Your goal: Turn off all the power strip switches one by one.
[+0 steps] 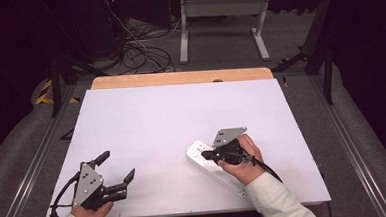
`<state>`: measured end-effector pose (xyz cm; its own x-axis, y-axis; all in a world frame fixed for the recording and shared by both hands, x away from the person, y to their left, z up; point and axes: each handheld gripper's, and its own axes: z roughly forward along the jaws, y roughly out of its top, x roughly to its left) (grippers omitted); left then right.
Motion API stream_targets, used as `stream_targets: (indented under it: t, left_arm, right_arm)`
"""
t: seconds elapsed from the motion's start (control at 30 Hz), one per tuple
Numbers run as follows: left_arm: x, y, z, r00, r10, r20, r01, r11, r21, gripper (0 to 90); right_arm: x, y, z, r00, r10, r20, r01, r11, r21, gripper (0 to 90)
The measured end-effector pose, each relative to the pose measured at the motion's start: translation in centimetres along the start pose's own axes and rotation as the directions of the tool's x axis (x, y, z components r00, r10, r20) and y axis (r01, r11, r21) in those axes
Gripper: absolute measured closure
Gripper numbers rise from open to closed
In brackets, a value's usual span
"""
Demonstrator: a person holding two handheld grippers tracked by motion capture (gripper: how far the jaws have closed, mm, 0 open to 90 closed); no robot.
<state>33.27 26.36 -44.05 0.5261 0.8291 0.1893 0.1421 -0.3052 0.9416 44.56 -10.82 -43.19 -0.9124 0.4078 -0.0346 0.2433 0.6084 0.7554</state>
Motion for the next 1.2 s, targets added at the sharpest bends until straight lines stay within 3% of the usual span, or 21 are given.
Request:
stream_targets:
  t: [0.17,0.47,0.73,1.2]
  left_arm:
    - [-0.1,0.0,-0.1,1.0,-0.003,0.004,0.003,1.0,-0.001,11.7]
    - [-0.1,0.0,-0.1,1.0,-0.003,0.004,0.003,1.0,-0.003,11.7]
    - [-0.1,0.0,-0.1,1.0,0.002,0.004,-0.002,1.0,0.0,11.7]
    - [-0.1,0.1,0.0,1.0,0.002,0.001,-0.002,1.0,0.0,11.7]
  right_arm:
    - [0.8,0.4,-0.6,0.9995,-0.029,0.011,0.029,0.999,-0.038,90.0]
    - [0.2,0.1,-2.1,0.9998,0.005,0.02,-0.004,0.997,-0.08,90.0]
    - [0.5,0.2,-2.7,0.9996,-0.009,0.027,0.012,0.994,-0.11,90.0]
    - [1.1,-2.0,-5.2,0.9994,-0.003,0.034,0.007,0.995,-0.101,90.0]
